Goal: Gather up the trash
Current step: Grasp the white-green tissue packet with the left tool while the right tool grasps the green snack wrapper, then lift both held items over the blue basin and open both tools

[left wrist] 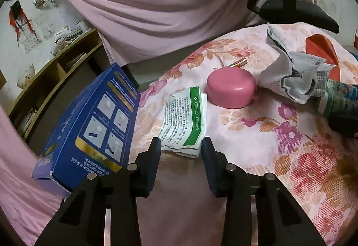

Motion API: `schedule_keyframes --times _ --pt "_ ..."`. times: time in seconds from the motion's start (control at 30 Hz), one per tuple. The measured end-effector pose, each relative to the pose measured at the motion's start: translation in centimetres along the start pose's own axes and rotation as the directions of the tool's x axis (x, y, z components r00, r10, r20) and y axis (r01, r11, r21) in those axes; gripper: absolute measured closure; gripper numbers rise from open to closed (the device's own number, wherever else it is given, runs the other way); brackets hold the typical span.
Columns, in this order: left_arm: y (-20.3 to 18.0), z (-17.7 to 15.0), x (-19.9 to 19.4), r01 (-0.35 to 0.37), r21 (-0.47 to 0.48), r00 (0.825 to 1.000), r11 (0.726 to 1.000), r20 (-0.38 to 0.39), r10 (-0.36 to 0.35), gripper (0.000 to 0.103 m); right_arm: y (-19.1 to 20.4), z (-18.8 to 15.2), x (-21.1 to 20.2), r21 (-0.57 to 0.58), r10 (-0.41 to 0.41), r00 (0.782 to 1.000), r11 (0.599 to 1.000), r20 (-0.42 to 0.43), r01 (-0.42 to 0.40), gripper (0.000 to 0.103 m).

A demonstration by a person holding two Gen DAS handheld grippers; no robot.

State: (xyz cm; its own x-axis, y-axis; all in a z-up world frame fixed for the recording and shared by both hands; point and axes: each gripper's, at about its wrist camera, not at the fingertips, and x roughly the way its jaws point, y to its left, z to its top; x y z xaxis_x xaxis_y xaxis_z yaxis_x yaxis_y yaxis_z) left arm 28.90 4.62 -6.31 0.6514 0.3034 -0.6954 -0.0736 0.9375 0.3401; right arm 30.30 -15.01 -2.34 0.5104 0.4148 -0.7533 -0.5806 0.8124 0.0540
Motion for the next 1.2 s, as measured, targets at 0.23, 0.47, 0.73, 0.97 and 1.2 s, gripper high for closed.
schedule_keyframes --times 0.23,0.47,0.73,0.97,1.2 --pt "1.7 -0.5 -2.7 0.137 -0.082 0.990 0.987 0.052 -0.133 0.071 0.0 -0.6 -1.4 0.011 0.030 0.999 0.999 0.040 -0.031 0.052" --pt "2.2 -1.1 -5.6 0.273 -0.161 0.962 0.949 0.050 -0.268 0.071 0.0 -1.5 -3.8 0.012 0.060 0.992 0.998 0.110 -0.062 0.052" --pt "0.4 -1.6 -8.9 0.353 -0.180 0.934 0.918 0.120 -0.336 0.071 -0.5 -2.1 -5.2 0.030 0.093 0.984 0.995 0.154 -0.098 0.062" --pt "-0.8 -1.6 -10.8 0.393 -0.187 0.915 0.901 0.173 -0.363 0.071 -0.4 -2.5 -6.0 0.020 0.114 0.977 0.993 0.180 -0.119 0.068" --pt "-0.8 -1.5 -11.7 0.408 -0.204 0.907 0.890 0.204 -0.369 0.071 -0.7 -2.8 -6.4 0.029 0.117 0.974 0.992 0.193 -0.125 0.086"
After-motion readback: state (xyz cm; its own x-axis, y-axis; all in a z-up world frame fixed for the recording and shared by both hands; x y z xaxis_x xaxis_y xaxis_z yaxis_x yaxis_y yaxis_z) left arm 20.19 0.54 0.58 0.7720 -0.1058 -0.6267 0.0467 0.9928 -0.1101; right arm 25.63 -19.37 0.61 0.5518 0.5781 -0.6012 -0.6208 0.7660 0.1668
